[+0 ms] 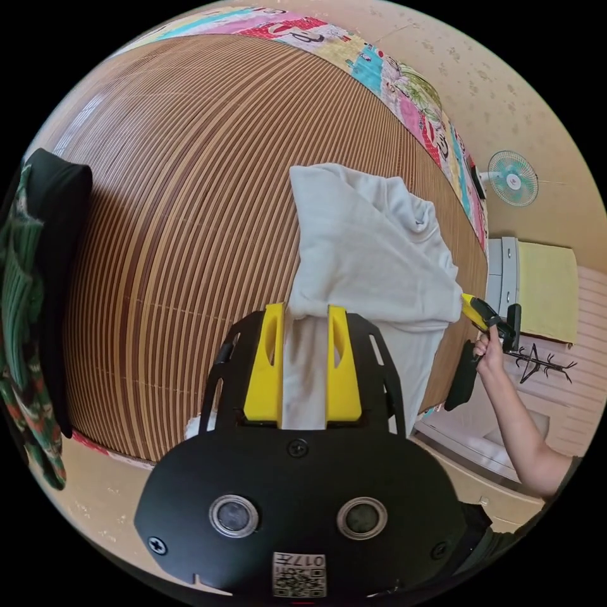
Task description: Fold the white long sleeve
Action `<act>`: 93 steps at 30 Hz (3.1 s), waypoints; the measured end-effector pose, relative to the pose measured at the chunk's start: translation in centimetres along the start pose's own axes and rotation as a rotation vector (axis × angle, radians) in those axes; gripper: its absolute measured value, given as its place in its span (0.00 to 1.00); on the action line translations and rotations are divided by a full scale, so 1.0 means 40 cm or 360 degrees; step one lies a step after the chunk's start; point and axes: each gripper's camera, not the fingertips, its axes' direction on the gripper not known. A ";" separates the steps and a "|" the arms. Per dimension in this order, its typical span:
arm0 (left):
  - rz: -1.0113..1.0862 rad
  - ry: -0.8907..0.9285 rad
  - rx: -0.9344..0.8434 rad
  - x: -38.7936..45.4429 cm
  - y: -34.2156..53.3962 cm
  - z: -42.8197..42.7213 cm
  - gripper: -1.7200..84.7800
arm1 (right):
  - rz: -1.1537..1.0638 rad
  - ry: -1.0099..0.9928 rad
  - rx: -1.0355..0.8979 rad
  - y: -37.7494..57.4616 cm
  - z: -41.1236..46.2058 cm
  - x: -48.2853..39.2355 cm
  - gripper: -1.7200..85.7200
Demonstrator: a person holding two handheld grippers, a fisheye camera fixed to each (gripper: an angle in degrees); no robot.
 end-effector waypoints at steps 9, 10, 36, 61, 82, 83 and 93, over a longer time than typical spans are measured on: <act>0.0236 -0.0097 -0.0466 -0.092 0.246 0.000 0.15 | 0.0099 0.0057 -0.0692 0.413 0.011 0.186 0.16; 0.0246 -0.0119 -0.0504 -0.101 0.278 -0.001 0.15 | 0.0113 0.0056 -0.0725 0.435 0.012 0.196 0.16; 0.0573 -0.0174 -0.1093 -0.201 0.277 0.153 0.17 | 0.0066 -0.0112 -0.1193 0.573 -0.022 0.423 0.07; 0.0441 0.2242 0.0074 -0.460 0.271 -0.535 0.02 | -0.0209 -0.2358 0.0044 0.669 -0.542 0.427 0.03; -0.0872 0.1873 0.0767 -0.468 -0.305 -0.301 0.02 | 0.0786 -0.1605 0.0764 0.053 -0.290 0.358 0.09; -0.0864 0.1818 0.0713 -0.465 -0.307 -0.300 0.02 | 0.0695 -0.1553 0.0705 0.035 -0.297 0.338 0.10; -0.0032 0.0662 -0.0197 -0.216 -0.148 -0.205 0.21 | -0.0062 -0.0488 -0.0374 0.101 -0.158 -0.087 0.16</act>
